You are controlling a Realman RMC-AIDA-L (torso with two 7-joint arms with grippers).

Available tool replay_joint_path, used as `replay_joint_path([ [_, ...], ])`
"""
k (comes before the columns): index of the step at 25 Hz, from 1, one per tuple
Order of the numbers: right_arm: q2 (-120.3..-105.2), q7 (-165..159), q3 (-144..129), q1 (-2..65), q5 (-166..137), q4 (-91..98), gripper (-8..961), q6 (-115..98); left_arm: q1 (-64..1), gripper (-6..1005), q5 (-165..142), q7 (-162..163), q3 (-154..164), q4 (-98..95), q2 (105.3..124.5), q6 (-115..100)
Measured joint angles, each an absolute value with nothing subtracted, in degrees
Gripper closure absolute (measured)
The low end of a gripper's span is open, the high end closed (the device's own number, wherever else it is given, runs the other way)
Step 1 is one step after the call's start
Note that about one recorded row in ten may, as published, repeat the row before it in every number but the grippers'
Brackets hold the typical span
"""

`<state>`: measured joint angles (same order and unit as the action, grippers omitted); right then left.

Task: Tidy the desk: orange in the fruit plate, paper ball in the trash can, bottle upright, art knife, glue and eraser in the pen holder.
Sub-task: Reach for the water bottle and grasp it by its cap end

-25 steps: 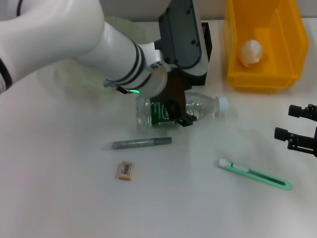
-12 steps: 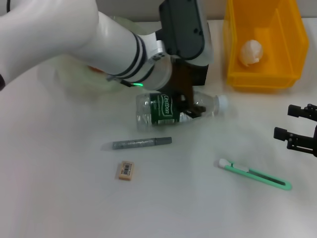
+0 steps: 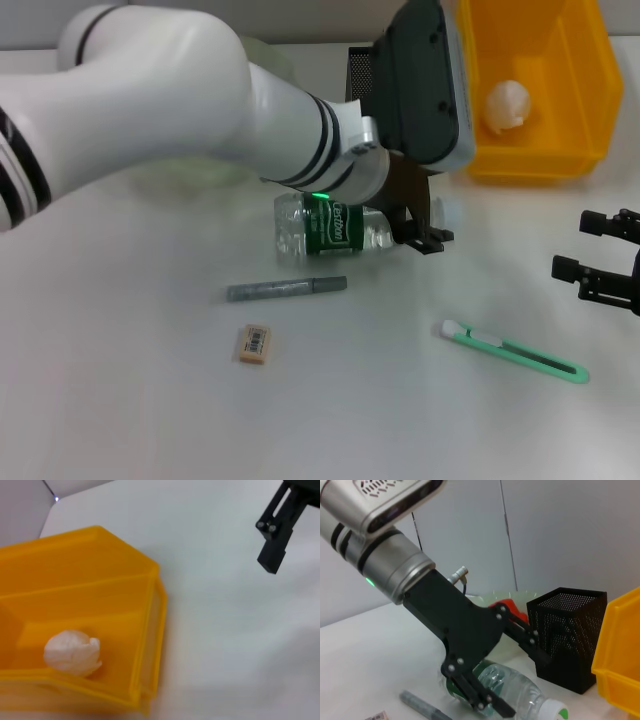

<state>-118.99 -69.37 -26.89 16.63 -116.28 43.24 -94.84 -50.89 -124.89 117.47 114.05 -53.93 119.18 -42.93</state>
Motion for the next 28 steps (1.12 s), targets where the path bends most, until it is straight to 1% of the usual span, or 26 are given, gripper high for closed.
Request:
replay_joint_path([
  [11, -119.01, -69.7, -26.9, 17.3, -116.2, 43.0, 175, -94.9, -51.8, 233, -124.7, 118.2, 116.6, -49.1, 119.18, -40.4],
  [28, -119.10, -70.2, -26.9, 17.1, -116.2, 42.9, 176, -95.1, -51.1, 301, -127.7, 119.8, 115.9, -50.4, 119.18, -43.0],
])
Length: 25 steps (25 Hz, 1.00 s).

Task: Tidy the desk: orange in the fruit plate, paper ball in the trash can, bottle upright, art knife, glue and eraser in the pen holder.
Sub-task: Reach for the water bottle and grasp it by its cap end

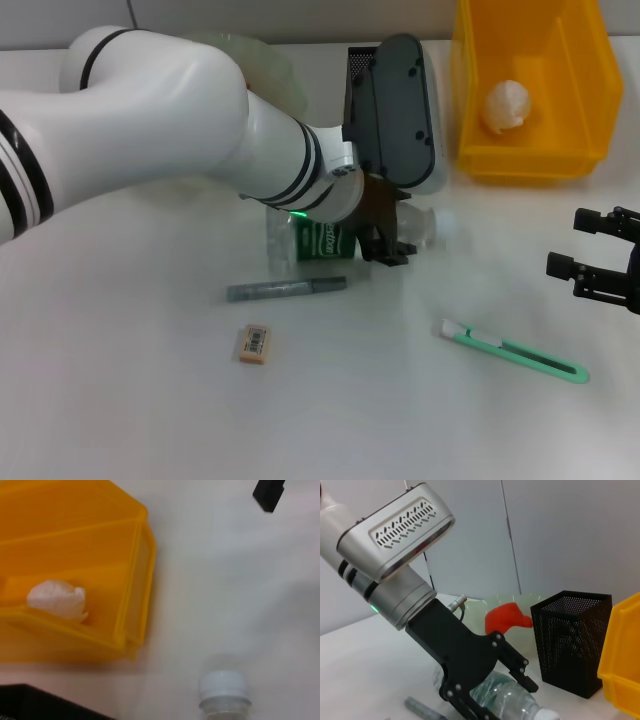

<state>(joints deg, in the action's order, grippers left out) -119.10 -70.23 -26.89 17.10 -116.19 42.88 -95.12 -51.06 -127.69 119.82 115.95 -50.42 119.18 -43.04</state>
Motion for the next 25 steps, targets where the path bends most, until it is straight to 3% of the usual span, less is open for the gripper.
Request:
replay_joint_path([
  [5, -119.10, -70.2, -26.9, 17.1, -116.2, 42.9, 174, -95.1, -49.9, 351, -131.0, 122.2, 114.9, -52.5, 119.16, -44.3],
  [25, -118.98, -70.3, -26.9, 17.2, -116.2, 42.5, 175, -95.1, -45.3, 384, -136.9, 122.7, 106.4, -59.7, 118.82, -53.2],
])
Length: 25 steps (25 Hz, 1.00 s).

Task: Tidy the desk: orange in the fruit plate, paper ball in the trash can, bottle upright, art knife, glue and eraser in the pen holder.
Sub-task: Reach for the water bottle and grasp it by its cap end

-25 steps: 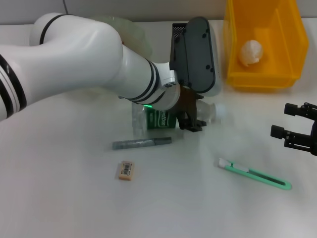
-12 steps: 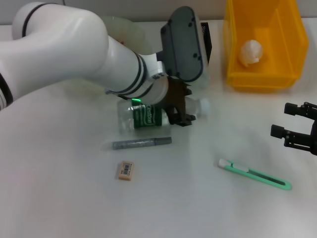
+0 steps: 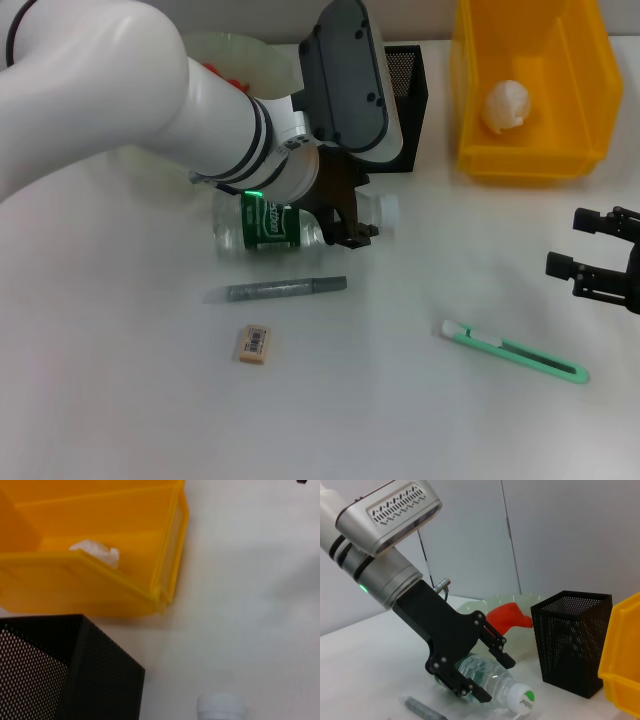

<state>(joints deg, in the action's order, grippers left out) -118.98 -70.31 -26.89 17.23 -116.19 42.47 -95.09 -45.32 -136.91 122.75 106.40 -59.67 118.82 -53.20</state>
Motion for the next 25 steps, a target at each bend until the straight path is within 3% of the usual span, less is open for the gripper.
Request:
replay_joint_path([
  [25, -118.91, -71.0, -26.9, 17.3, -116.2, 42.1, 176, -95.8, -47.6, 387, -136.4, 123.6, 115.1, -53.4, 119.18, -42.6],
])
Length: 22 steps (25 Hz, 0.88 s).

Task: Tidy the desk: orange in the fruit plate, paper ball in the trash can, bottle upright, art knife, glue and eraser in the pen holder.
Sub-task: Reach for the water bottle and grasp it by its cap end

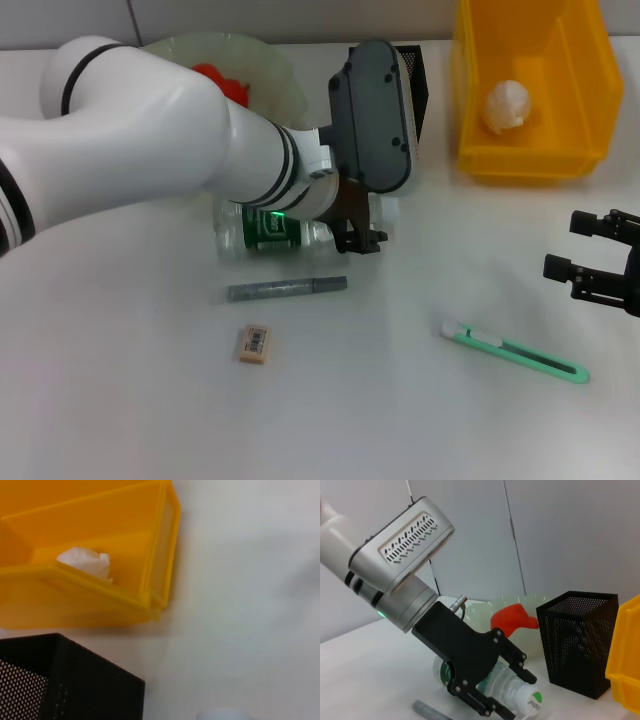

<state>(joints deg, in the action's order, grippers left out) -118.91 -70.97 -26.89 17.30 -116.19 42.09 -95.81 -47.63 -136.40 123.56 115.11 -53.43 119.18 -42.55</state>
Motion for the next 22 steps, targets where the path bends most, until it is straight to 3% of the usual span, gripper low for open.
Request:
replay_joint_path([
  [11, -119.00, -71.0, -26.9, 17.2, -116.2, 41.9, 176, -95.9, -47.8, 544, -136.5, 123.6, 115.9, -53.1, 119.18, -42.4],
  [22, -118.97, -71.0, -26.9, 17.3, -116.2, 41.6, 175, -95.9, -47.8, 539, -136.7, 123.7, 115.9, -53.5, 119.18, -42.7],
])
